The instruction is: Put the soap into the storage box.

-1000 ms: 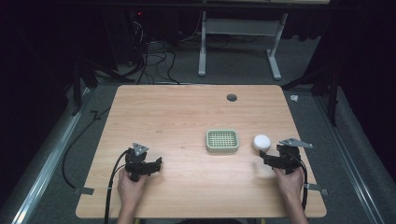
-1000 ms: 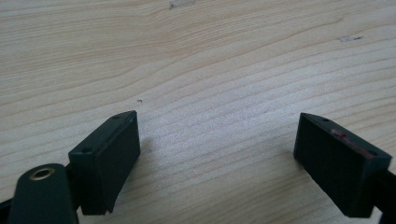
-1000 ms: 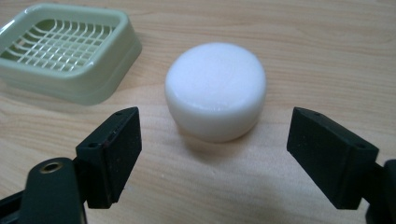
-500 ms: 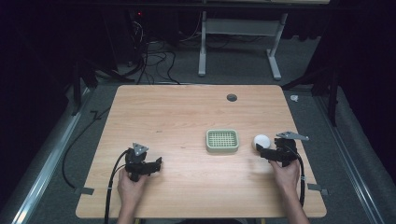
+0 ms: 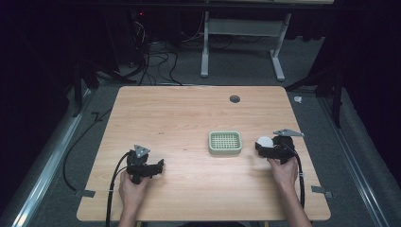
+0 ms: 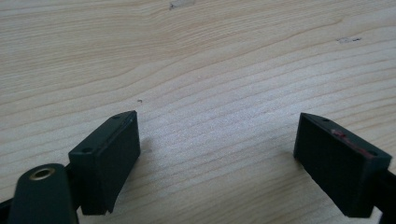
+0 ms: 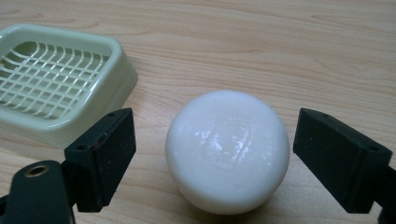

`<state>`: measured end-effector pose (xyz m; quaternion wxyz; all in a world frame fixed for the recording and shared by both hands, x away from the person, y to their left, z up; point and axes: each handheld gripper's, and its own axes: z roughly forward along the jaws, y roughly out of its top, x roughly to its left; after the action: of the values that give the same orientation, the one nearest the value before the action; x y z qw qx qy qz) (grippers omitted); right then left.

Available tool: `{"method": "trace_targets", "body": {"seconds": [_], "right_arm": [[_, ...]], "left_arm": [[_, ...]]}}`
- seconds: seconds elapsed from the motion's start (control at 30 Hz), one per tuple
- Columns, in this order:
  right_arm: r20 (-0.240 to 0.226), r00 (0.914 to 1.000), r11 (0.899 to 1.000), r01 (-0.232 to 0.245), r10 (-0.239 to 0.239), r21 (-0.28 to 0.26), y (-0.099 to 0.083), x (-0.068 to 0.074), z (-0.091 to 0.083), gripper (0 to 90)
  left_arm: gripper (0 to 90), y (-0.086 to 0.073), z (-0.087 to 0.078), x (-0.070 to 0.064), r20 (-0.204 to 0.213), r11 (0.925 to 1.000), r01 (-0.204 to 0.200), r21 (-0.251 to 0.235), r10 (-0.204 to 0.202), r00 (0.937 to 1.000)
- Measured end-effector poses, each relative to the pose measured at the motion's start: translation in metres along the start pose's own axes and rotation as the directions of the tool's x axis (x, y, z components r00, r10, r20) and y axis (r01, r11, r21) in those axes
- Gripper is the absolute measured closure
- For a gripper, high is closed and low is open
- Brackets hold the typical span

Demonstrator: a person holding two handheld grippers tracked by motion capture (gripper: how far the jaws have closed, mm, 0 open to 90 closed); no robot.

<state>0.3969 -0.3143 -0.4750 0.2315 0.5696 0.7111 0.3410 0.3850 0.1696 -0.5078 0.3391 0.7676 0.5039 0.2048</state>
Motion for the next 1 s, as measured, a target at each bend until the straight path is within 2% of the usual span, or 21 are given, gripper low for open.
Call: {"method": "trace_targets", "body": {"seconds": [0.23,0.77,0.93,1.0], "right_arm": [[0.018,0.9996,0.999,0.020,-0.020,0.029,-0.001,0.000,0.008,13.7],[0.035,0.9992,0.997,0.015,-0.018,0.075,-0.005,0.000,0.021,16.3],[0.043,0.9989,0.997,0.016,-0.019,0.080,-0.005,0.001,0.023,19.3],[0.054,0.9979,0.996,0.031,-0.036,0.079,-0.006,0.001,0.023,22.3]], "left_arm": [[15.0,0.000,0.000,0.000,0.000,1.0000,-0.001,0.000,0.001,1.0000],[15.0,0.000,0.000,0.000,-0.001,1.0000,-0.001,0.001,0.001,1.0000],[15.0,0.000,0.000,0.000,-0.001,1.0000,-0.001,0.001,0.001,1.0000],[15.0,0.000,0.000,0.000,0.000,1.0000,-0.001,0.000,0.001,1.0000]]}}
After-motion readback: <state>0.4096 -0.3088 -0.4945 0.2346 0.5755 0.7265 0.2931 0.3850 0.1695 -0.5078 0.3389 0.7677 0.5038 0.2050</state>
